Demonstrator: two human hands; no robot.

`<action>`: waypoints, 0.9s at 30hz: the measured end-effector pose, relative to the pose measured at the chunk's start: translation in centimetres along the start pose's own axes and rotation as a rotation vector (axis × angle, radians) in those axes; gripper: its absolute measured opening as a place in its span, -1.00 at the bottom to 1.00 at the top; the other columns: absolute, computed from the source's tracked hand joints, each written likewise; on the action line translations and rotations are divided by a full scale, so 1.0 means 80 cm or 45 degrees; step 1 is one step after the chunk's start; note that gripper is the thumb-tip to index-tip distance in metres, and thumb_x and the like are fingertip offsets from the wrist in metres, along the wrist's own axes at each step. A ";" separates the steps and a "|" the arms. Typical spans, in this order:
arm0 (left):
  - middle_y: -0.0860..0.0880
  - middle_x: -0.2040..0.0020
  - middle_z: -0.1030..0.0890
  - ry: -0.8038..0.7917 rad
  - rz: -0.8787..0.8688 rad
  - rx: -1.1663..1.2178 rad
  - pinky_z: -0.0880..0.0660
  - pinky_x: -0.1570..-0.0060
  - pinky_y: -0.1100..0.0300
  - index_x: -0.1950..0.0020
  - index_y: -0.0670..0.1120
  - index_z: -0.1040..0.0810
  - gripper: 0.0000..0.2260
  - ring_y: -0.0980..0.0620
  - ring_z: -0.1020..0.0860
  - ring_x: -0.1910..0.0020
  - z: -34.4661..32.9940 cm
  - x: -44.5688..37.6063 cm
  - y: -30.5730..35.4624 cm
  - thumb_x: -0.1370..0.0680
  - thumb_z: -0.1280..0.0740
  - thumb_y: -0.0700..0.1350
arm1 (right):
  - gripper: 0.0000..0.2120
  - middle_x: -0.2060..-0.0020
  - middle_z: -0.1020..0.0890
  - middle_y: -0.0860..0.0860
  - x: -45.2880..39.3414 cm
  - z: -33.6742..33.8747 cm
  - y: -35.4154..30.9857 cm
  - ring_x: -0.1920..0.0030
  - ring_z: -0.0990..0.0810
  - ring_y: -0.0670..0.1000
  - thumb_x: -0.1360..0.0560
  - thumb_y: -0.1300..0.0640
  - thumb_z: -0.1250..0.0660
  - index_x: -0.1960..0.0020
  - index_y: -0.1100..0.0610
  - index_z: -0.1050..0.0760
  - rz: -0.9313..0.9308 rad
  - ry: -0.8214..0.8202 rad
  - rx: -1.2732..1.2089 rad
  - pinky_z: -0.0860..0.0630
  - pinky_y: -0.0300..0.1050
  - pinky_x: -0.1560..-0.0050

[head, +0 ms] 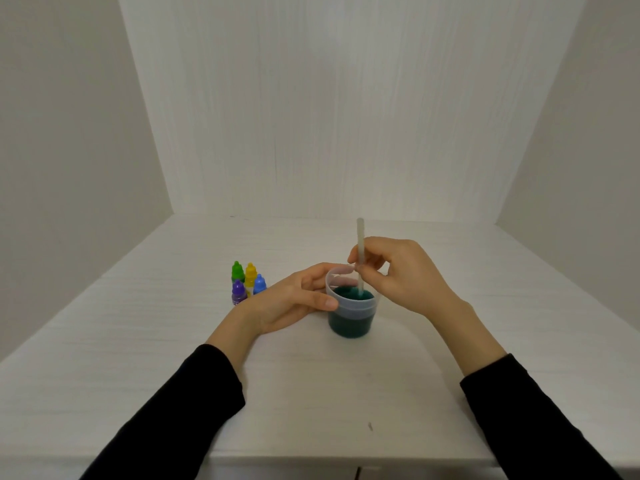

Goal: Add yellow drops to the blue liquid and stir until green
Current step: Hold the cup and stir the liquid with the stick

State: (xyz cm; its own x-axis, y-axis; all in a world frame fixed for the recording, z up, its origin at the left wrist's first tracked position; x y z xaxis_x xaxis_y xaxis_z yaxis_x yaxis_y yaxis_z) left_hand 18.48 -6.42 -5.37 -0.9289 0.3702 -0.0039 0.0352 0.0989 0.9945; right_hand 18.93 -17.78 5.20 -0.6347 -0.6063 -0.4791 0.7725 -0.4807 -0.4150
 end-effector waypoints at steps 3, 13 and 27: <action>-0.05 -0.32 -0.56 -0.001 -0.006 -0.016 -0.46 -0.21 0.14 -0.40 -0.05 -0.41 -0.40 0.00 -0.51 -0.30 0.001 0.000 0.000 -0.37 -0.43 -0.23 | -0.85 0.28 -0.64 -0.02 0.002 0.001 0.001 0.23 -0.60 -0.01 -0.42 0.23 -0.34 0.15 -0.01 -0.57 -0.024 -0.012 -0.068 -0.59 -0.02 0.14; -0.16 -0.41 -0.45 0.009 -0.025 -0.040 -0.41 -0.35 0.00 -0.43 -0.11 -0.36 -0.42 -0.12 -0.44 -0.39 -0.002 0.003 0.005 -0.42 -0.34 -0.33 | -0.89 0.20 -0.70 -0.07 0.006 -0.016 -0.019 0.20 -0.64 -0.12 -0.43 0.20 -0.43 0.12 0.00 -0.61 0.061 -0.091 -0.440 -0.55 -0.28 0.08; -0.01 -0.29 -0.58 0.005 -0.003 -0.001 -0.48 -0.18 0.18 -0.38 -0.04 -0.42 -0.40 0.03 -0.53 -0.30 -0.001 0.001 0.002 -0.35 -0.45 -0.21 | -0.88 0.15 -0.65 -0.14 -0.002 -0.010 0.001 0.12 -0.61 -0.11 -0.51 0.13 -0.31 -0.01 -0.02 -0.57 -0.025 0.011 -0.098 -0.58 -0.14 0.03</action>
State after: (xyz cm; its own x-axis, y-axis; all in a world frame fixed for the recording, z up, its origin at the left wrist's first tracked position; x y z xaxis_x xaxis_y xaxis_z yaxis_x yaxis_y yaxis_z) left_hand 18.35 -6.46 -5.22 -0.9304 0.3665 -0.0062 0.0325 0.0994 0.9945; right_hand 19.08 -17.19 4.59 -0.6502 -0.5916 -0.4767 0.7561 -0.4423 -0.4824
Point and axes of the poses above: each hand's wrist, its own x-axis away from the middle knuckle, its own z-axis out of the back of the hand, y = z × x, the point moved 9 cm from there along -x, towards the middle knuckle
